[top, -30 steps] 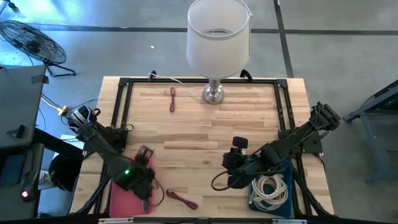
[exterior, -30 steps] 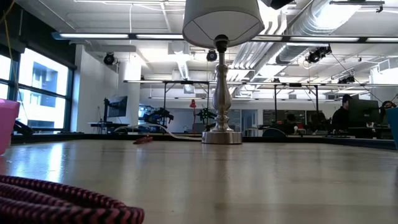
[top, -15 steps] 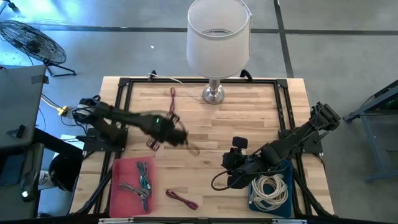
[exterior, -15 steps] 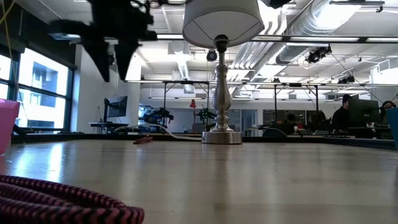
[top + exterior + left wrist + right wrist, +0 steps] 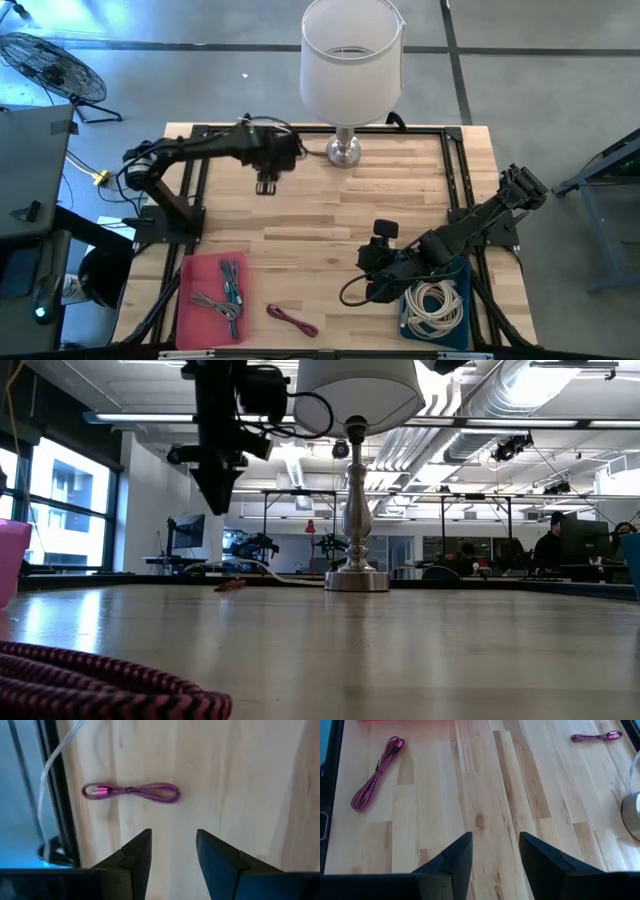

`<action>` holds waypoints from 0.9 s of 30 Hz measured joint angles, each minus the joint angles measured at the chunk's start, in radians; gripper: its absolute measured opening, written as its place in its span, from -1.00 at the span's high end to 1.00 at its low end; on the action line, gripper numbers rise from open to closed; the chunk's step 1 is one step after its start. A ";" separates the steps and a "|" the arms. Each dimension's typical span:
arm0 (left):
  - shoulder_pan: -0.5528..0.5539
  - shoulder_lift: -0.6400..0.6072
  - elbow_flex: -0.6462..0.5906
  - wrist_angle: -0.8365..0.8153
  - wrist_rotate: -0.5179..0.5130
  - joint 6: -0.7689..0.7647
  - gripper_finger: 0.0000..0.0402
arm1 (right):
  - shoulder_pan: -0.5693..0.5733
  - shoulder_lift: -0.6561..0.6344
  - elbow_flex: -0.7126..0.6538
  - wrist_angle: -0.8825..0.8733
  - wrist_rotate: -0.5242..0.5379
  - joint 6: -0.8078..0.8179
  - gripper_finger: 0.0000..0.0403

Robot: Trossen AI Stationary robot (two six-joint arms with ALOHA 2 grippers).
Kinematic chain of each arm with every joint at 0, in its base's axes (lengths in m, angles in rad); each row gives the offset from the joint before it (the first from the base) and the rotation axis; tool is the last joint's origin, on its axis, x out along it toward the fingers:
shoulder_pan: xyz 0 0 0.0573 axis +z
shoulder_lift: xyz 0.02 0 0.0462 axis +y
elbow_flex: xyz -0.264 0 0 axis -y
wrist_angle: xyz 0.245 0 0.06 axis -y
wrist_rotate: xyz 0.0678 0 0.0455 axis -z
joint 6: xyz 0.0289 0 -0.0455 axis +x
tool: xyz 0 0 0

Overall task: Pick & Place USB Port
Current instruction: Put the top red USB cable into the pink bin

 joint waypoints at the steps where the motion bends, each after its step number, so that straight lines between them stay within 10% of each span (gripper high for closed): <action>1: 0.020 0.000 0.000 0.010 0.011 -0.022 0.26 | 0.000 0.000 0.000 0.000 0.000 0.000 0.24; 27: 0.239 0.129 -0.001 0.200 0.190 -0.266 0.26 | 0.000 0.080 0.000 -0.010 0.017 -0.045 0.24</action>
